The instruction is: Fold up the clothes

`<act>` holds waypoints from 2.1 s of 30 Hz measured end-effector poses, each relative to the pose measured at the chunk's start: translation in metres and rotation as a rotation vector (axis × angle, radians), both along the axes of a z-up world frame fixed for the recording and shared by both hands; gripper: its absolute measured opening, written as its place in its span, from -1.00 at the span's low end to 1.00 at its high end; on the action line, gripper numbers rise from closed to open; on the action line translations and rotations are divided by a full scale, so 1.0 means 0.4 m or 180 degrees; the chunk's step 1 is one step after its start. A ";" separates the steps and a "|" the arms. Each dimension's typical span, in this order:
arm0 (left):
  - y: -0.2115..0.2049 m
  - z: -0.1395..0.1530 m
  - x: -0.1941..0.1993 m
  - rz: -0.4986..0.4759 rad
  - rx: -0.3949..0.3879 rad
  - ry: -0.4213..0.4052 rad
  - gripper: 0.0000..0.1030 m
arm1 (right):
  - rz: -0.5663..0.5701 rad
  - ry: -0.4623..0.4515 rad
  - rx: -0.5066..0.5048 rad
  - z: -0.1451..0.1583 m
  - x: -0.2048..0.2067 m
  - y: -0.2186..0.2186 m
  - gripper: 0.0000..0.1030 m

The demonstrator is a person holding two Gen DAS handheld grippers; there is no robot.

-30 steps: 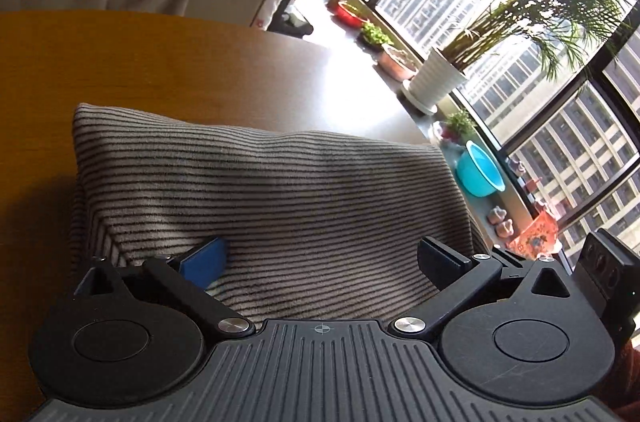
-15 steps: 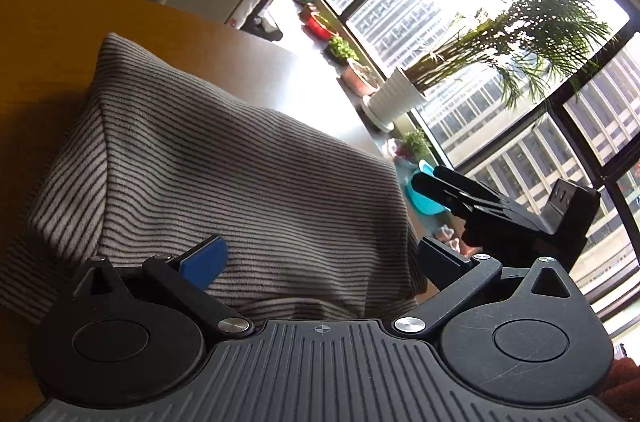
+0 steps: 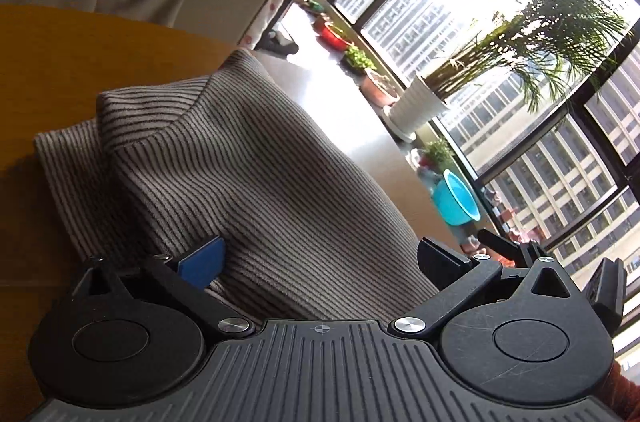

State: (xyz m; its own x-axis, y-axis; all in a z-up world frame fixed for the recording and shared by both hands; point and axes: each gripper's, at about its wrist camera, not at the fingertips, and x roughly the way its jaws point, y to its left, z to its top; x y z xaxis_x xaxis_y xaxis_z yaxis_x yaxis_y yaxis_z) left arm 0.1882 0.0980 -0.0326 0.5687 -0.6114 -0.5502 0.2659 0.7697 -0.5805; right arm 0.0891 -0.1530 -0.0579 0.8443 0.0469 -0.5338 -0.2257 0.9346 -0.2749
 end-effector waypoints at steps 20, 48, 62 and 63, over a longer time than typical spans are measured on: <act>-0.041 0.015 -0.191 -0.0241 0.0018 0.0000 1.00 | 0.0324 0.0442 0.0439 0.013 0.028 -0.015 1.00; -0.042 0.060 -0.393 -0.0405 0.1505 -0.0624 1.00 | 0.1548 0.0188 0.0269 0.098 -0.141 0.028 0.72; -0.072 0.088 -0.468 -0.0751 0.1954 -0.0998 1.00 | 0.2186 0.0288 -0.0355 0.017 -0.208 0.131 0.48; -0.083 0.081 -0.471 -0.0810 0.2029 -0.1035 1.00 | 0.2063 0.0459 -0.0097 0.026 -0.179 0.118 0.48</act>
